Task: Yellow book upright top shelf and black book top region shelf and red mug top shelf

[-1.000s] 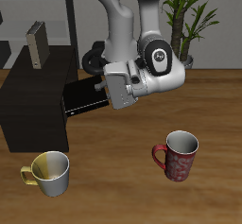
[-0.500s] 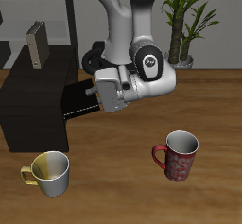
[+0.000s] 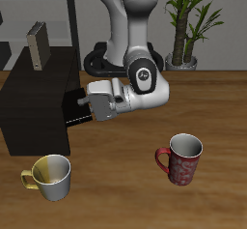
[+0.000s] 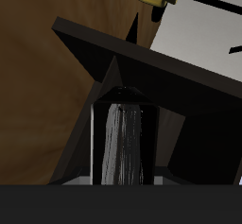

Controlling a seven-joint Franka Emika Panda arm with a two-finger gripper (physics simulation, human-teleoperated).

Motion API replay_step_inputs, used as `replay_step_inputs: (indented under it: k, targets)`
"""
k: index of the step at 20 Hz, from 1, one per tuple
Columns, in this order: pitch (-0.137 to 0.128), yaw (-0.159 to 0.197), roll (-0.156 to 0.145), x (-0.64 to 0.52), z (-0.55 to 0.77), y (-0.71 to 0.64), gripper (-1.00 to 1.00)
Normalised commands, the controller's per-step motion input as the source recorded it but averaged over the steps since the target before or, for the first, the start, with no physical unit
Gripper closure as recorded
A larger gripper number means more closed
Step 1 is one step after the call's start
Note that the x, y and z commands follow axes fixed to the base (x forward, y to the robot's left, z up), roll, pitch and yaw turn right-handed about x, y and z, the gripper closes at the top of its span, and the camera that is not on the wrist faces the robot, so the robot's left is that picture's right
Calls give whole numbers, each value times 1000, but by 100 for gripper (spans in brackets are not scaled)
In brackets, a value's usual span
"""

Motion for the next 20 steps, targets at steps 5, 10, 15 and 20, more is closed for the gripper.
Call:
replay_step_inputs:
  k: [5, 10, 15, 20]
  targets:
    - [42, -41, -54, -23, 3, -290, 100]
    - [54, -15, -37, 60, -83, -286, 100]
    - [139, -16, 54, 147, -277, -229, 100]
    - [121, -102, 250, 99, -135, 30, -100]
